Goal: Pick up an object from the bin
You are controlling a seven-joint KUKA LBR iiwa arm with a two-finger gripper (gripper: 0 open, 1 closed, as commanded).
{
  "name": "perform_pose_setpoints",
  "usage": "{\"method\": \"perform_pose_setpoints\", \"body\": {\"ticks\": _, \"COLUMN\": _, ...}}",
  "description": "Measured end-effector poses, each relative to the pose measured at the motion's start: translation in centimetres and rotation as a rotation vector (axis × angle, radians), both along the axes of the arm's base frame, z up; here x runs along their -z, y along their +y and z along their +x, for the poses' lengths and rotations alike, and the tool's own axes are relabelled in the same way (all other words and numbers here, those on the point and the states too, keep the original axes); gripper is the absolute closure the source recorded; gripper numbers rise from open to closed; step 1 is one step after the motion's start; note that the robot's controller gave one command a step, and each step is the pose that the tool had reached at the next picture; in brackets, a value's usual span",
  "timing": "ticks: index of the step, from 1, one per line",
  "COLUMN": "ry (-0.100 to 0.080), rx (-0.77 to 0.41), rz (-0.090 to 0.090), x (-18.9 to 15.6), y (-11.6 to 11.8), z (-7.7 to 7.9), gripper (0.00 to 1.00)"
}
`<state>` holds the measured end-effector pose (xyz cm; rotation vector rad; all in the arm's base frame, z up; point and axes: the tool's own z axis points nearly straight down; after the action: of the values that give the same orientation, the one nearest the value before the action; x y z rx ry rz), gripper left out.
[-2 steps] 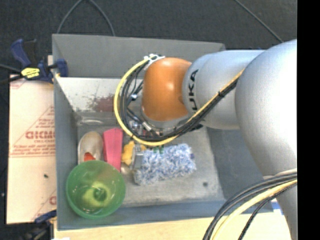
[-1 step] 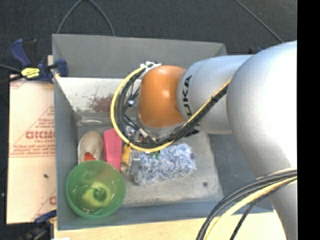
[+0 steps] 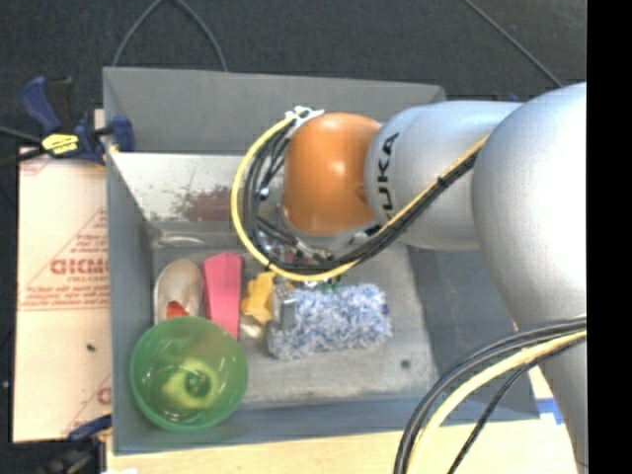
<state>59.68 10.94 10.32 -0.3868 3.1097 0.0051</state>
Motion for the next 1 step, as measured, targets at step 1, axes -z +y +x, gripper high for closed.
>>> {"method": "perform_pose_setpoints", "body": {"ticks": 1, "ry": 0.003, "rx": 0.502, "rz": 0.004, "x": 2.71, "y": -0.33, "z": -0.65, "gripper": 0.00}}
